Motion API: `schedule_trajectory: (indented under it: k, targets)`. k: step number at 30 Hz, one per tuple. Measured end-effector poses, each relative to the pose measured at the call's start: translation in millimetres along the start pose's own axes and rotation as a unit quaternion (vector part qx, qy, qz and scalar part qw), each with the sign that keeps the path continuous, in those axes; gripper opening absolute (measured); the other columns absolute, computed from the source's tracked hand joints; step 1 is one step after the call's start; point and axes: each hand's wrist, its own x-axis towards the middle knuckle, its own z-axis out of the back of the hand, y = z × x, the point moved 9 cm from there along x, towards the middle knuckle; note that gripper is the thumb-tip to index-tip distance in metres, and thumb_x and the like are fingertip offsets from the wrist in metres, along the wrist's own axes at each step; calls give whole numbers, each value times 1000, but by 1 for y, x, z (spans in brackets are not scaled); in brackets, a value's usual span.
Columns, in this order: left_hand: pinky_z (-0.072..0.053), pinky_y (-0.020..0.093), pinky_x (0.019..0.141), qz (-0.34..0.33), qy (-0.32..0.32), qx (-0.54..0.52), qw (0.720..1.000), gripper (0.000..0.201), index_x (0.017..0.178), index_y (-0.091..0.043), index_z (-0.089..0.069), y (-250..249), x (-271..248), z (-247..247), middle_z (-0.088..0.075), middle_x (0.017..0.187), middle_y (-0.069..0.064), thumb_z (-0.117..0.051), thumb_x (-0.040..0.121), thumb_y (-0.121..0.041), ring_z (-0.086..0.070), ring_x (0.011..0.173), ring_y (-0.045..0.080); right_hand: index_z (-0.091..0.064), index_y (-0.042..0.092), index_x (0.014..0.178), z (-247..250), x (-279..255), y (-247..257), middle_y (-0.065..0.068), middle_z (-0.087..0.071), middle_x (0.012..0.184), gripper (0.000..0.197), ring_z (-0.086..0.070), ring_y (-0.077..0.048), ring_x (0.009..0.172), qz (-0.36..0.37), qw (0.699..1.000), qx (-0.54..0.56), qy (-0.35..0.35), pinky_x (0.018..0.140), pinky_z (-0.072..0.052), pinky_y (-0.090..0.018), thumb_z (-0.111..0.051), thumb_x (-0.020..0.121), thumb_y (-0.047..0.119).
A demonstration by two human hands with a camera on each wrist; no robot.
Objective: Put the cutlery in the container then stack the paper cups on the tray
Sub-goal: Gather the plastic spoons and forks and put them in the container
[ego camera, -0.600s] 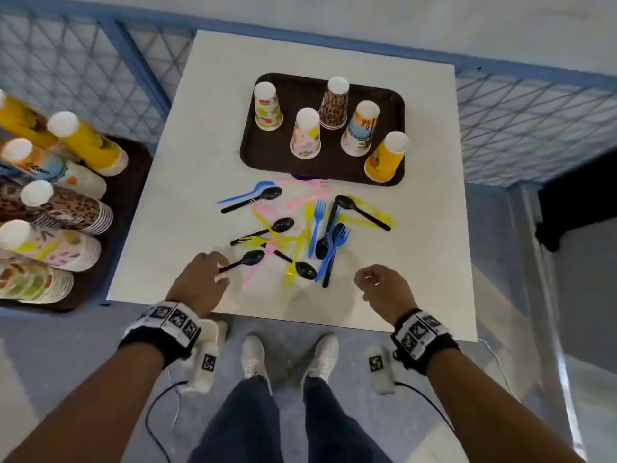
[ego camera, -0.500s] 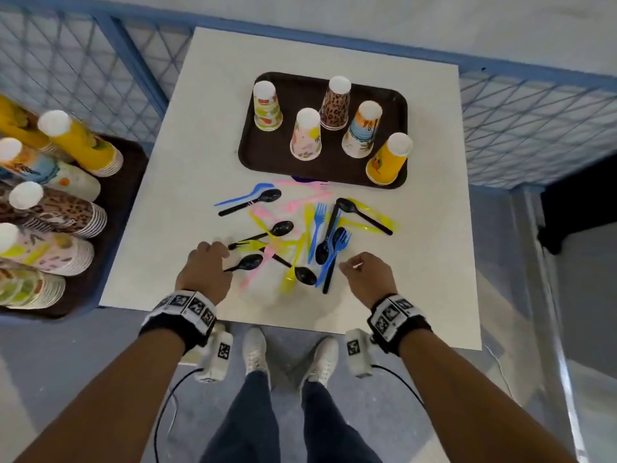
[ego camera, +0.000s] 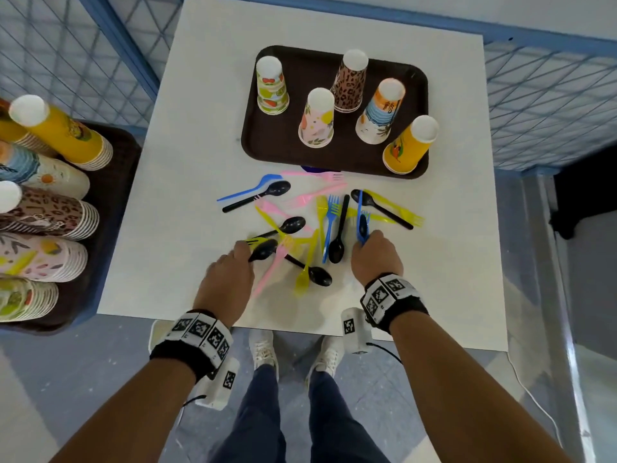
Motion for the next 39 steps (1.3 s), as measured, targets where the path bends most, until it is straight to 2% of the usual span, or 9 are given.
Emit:
schedule_trajectory:
  k: [5, 8, 15, 21, 26, 29, 32, 37, 39]
  targets:
    - [-51, 43, 72, 51, 17, -110, 992, 25, 122, -8, -46, -26, 2, -20, -65, 104, 16, -53, 101, -18, -64, 94, 36, -36, 3, 133, 24, 0, -1, -26, -64, 106, 35, -63, -45, 97, 52, 996, 67, 8, 69, -39, -38, -41, 99, 5]
    - [-51, 46, 83, 46, 23, -58, 997, 30, 119, -7, -53, -32, 6, -32, -60, 115, 13, -62, 97, -26, -59, 107, 34, -32, 11, 145, 31, 4, 17, -13, -58, 88, 46, -63, -41, 89, 137, 990, -4, 16, 64, -36, -36, -41, 99, 10]
    - [-51, 44, 63, -25, -70, 13, 997, 12, 101, -4, -57, -32, 9, -17, -62, 88, 15, -64, 92, -8, -62, 78, 37, -36, 28, 143, 25, 14, 62, -7, -71, 94, 44, -67, -36, 83, 339, 908, -243, 43, 61, -45, -36, -46, 99, 28]
    - [-50, 42, 77, -195, -64, 44, 978, 54, 127, -11, -51, -61, 1, -14, -67, 97, 6, -70, 78, 1, -62, 86, 31, -46, 33, 141, 13, 22, 67, -4, -70, 114, 44, -67, -32, 103, 376, 861, -337, 66, 74, -51, -36, -49, 99, 25]
    - [-46, 39, 82, -323, 0, 90, 942, 66, 133, -21, -60, -85, 16, -32, -66, 96, -2, -68, 71, 1, -62, 89, 26, -57, 25, 129, 30, 25, 74, -6, -69, 118, 31, -66, -35, 106, 362, 895, -258, 22, 76, -53, -39, -56, 98, 28]
    - [-49, 38, 76, -364, 20, 111, 924, 52, 116, -23, -70, -97, 24, -37, -68, 88, -5, -76, 70, -1, -64, 84, 24, -60, 19, 133, 60, 33, 60, -7, -66, 127, 39, -62, -33, 115, 308, 941, -135, -33, 89, -51, -42, -61, 98, 35]
    - [-47, 38, 74, -367, 13, 136, 920, 34, 96, -21, -70, -105, 32, -35, -64, 78, -4, -81, 69, -5, -62, 76, 24, -63, 13, 122, 85, 45, 36, -4, -59, 121, 38, -63, -29, 101, 249, 962, -76, -81, 76, -48, -38, -60, 98, 42]
    - [-41, 38, 71, -385, -40, 123, 914, 4, 94, -17, -65, -116, 36, -26, -58, 81, 1, -65, 90, -16, -57, 76, 26, -52, 16, 115, 82, 69, 9, -7, -64, 105, 27, -63, -34, 93, 206, 961, -175, -62, 67, -43, -37, -45, 104, 39]
    - [-39, 38, 72, -385, -68, 111, 914, 18, 97, -16, -65, -124, 35, -17, -57, 85, 2, -48, 97, -22, -55, 77, 26, -46, 16, 122, 75, 74, 3, -9, -68, 99, 31, -65, -36, 89, 195, 958, -206, -49, 65, -43, -37, -43, 104, 40]
